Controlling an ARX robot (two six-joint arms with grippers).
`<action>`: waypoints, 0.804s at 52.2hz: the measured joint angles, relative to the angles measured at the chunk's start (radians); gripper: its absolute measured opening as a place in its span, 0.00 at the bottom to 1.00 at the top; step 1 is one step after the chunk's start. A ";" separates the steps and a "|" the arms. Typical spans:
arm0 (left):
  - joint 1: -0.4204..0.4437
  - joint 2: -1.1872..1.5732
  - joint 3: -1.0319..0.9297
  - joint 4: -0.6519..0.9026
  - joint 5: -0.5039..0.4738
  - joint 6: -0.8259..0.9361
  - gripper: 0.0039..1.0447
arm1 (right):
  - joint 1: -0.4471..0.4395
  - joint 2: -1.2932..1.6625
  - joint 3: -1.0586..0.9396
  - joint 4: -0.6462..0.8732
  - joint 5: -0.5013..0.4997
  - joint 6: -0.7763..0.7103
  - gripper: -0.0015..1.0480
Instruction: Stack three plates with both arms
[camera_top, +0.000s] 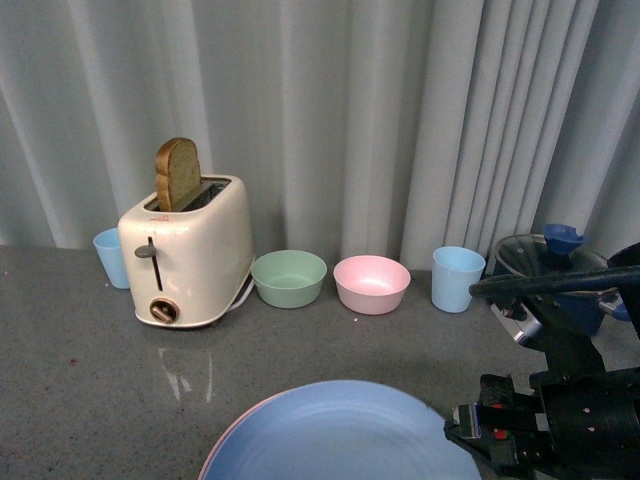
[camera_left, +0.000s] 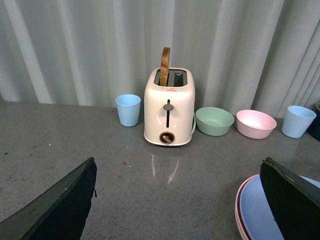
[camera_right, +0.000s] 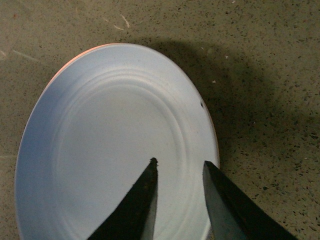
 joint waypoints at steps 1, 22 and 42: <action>0.000 0.000 0.000 0.000 0.000 0.000 0.94 | 0.000 -0.003 -0.001 0.000 0.001 0.000 0.38; 0.000 0.000 0.000 0.000 0.000 0.000 0.94 | -0.127 -0.247 -0.138 0.170 0.176 0.011 0.89; 0.000 0.000 0.000 0.000 0.000 0.000 0.94 | -0.142 -0.414 -0.535 0.937 0.481 -0.207 0.23</action>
